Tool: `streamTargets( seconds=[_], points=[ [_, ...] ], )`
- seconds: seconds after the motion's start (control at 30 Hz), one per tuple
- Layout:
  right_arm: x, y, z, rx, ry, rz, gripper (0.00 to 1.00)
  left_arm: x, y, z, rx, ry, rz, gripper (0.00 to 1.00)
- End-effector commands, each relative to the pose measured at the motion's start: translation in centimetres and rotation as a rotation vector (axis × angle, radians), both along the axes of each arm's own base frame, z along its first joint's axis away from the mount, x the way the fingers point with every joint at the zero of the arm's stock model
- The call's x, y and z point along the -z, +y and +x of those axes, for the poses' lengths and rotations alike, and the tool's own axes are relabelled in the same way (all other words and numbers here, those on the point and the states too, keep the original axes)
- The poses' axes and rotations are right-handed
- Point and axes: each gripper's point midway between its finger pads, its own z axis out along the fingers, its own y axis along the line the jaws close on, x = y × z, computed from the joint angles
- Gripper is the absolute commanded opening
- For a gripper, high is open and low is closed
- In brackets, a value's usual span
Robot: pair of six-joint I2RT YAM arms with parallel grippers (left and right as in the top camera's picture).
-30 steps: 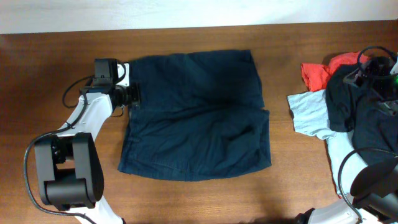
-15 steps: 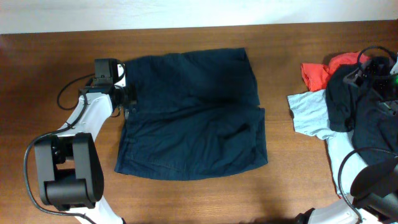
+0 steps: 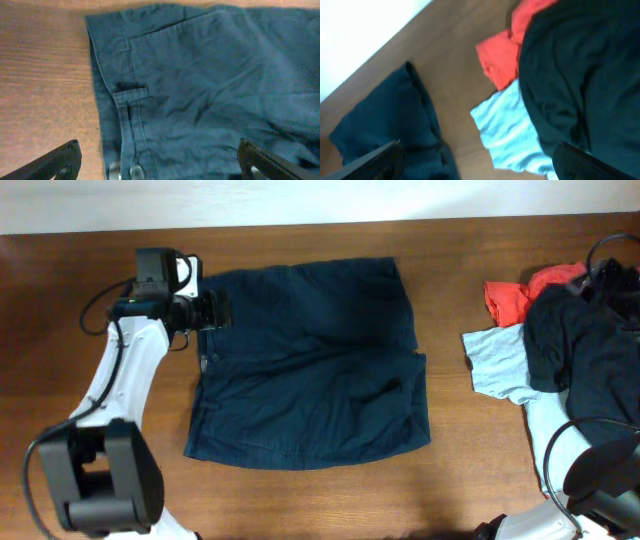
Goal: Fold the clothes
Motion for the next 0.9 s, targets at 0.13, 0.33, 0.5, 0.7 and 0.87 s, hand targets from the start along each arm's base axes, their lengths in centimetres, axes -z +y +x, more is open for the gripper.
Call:
streamTargets(
  seconds=[0.13, 0.33, 0.5, 0.7, 0.87],
  points=[
    [-1.2, 1.5, -0.6, 0.008, -0.01, 0.079, 0.99, -1.9, 1.7, -0.7, -0.033, -0.007, -0.018, 0.99],
    [0.6, 4.5, -1.9, -0.077, 0.083, 0.127, 0.99, -1.9, 2.2, -0.8, -0.044, -0.005, -0.013, 0.99],
    [3.4, 10.4, -1.0, -0.257, 0.136, 0.131, 0.61, -1.9, 2.1, -0.8, -0.043, -0.005, -0.013, 0.99],
    [9.9, 16.8, 0.0, -0.445, 0.217, -0.031, 0.42, -1.9, 2.1, -0.8, -0.042, -0.005, -0.013, 0.99],
    [15.0, 19.6, -0.7, -0.522, 0.275, -0.171, 0.42, -1.9, 2.1, -0.8, -0.043, -0.005, -0.013, 0.99]
  ],
)
